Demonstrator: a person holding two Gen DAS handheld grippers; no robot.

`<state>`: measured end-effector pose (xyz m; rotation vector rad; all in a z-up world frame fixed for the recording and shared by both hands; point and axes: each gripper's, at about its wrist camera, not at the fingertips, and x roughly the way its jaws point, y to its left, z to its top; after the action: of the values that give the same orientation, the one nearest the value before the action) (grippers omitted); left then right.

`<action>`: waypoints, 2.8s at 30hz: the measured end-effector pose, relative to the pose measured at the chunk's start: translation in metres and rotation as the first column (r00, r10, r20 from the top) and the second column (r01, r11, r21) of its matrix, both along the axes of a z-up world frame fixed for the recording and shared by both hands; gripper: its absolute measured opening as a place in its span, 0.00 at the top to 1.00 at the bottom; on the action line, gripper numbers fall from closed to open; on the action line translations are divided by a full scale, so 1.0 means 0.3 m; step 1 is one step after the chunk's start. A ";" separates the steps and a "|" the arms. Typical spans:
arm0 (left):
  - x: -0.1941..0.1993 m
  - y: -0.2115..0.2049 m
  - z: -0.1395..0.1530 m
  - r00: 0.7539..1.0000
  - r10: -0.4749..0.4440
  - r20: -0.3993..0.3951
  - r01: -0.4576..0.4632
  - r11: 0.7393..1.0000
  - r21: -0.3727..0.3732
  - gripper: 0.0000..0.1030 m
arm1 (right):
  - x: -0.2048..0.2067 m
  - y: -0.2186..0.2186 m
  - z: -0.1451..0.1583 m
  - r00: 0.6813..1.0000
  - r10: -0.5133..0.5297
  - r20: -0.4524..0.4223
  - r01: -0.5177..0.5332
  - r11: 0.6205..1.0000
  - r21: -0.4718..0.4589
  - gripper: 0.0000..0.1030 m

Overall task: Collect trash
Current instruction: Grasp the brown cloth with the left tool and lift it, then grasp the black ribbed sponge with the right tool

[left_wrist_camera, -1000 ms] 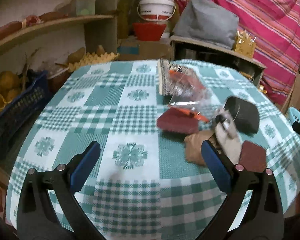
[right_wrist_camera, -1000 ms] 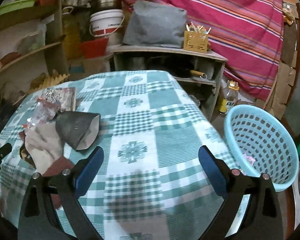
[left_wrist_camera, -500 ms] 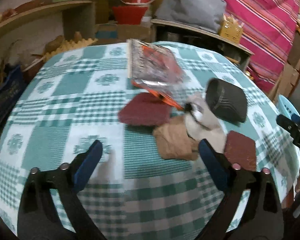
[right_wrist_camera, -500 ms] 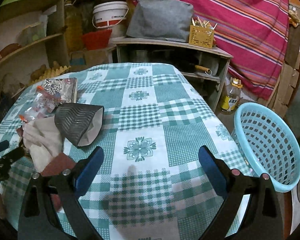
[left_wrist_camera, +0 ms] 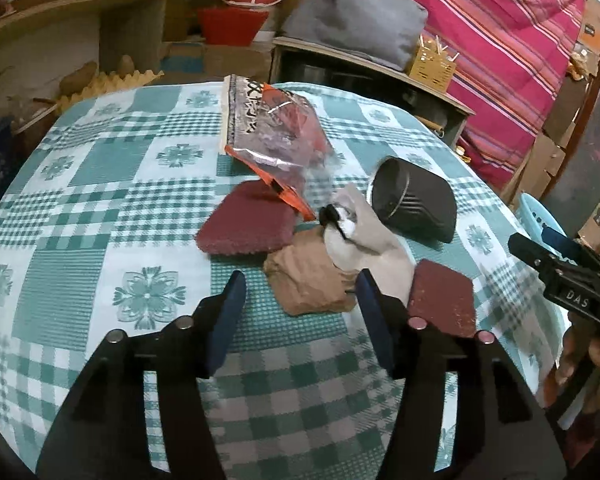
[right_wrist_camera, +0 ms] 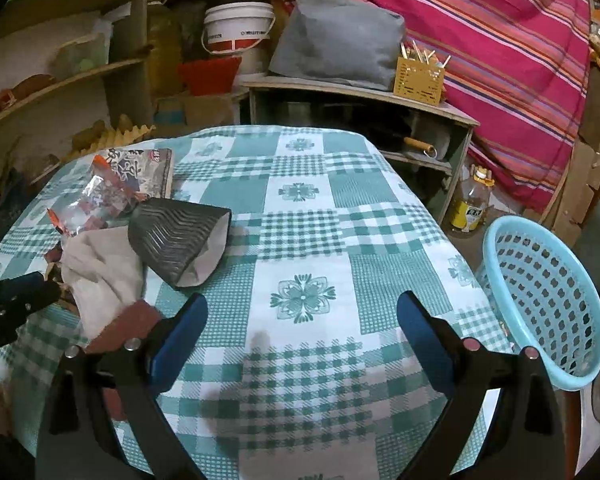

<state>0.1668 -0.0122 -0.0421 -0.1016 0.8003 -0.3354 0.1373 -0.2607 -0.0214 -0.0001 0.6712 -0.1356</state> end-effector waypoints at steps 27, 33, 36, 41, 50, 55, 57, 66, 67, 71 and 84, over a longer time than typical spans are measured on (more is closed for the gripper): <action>-0.039 -0.033 0.002 0.999 0.026 0.029 -0.031 0.977 0.209 0.50 | 0.009 0.024 0.000 1.000 0.010 0.003 -0.010 1.000 -0.007 0.09; -0.089 0.074 0.053 0.995 0.055 0.081 -0.071 0.976 0.207 0.50 | 0.023 0.059 0.008 1.000 0.020 0.011 -0.020 1.000 -0.005 0.09; -0.092 0.129 0.075 0.991 0.088 0.101 -0.107 0.974 0.198 0.50 | 0.046 0.086 0.013 0.999 0.028 0.015 -0.028 1.000 0.008 0.09; -0.066 0.200 0.102 0.980 0.150 0.128 -0.173 0.965 0.196 0.50 | 0.102 0.183 0.015 0.998 0.063 0.015 -0.063 0.998 0.016 0.09; -0.002 0.298 0.123 0.963 0.223 0.148 -0.246 0.957 0.156 0.50 | 0.228 0.307 -0.014 0.998 0.045 -0.032 -0.044 0.999 0.021 0.09; 0.039 0.338 0.098 0.960 0.259 0.110 -0.272 0.954 0.129 0.50 | 0.282 0.331 -0.037 0.996 0.008 -0.085 -0.009 1.000 -0.012 0.09; 0.042 0.338 0.097 0.959 0.262 0.110 -0.275 0.952 0.130 0.50 | 0.298 0.325 -0.045 0.995 -0.011 -0.102 0.009 1.000 -0.015 0.09; 0.041 0.305 0.097 0.962 0.246 0.117 -0.261 0.955 0.142 0.50 | 0.315 0.269 -0.043 0.993 -0.017 -0.114 0.021 0.999 0.031 0.21; 0.042 0.304 0.098 0.962 0.247 0.116 -0.262 0.955 0.140 0.50 | 0.314 0.267 -0.042 0.993 -0.009 -0.117 0.013 0.999 0.033 0.22; 0.050 0.294 0.100 0.961 0.252 0.113 -0.266 0.954 0.135 0.50 | 0.307 0.254 -0.039 0.994 0.009 -0.113 -0.004 0.999 0.040 0.22; 0.034 0.164 0.141 0.966 0.211 0.148 -0.233 0.961 0.149 0.50 | 0.209 0.079 0.047 0.999 -0.026 -0.033 0.028 0.998 0.059 0.22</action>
<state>0.1769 0.0371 0.0002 -0.0133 0.6755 -0.0613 0.1998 -0.2369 -0.0074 0.0647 0.7075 -0.1419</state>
